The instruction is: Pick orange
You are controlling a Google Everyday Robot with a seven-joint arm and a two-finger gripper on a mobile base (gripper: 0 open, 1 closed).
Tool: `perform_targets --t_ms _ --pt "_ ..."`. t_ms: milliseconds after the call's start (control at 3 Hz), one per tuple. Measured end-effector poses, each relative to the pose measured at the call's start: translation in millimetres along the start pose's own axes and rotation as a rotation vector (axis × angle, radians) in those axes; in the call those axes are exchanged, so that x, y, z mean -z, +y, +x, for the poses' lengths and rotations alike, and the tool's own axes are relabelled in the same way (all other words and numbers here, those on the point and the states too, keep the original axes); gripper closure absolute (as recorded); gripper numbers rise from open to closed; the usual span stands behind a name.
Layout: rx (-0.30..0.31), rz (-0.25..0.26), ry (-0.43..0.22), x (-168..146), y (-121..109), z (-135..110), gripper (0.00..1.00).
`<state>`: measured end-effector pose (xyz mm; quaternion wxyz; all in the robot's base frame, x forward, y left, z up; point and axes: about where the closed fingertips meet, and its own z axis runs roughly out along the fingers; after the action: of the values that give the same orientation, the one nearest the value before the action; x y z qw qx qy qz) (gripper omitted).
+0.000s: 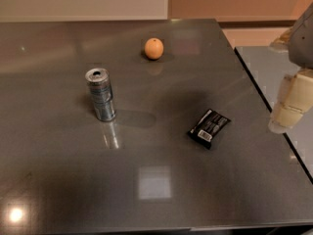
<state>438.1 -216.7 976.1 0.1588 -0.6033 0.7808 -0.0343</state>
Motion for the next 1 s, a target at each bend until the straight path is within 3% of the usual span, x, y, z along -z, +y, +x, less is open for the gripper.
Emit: perform_targets --t_ms 667,1000 --pt "-0.017 0.003 0.007 1 -4 0 0.00" --pt "-0.078 0.000 0.003 -7 -28 -6 0.00"
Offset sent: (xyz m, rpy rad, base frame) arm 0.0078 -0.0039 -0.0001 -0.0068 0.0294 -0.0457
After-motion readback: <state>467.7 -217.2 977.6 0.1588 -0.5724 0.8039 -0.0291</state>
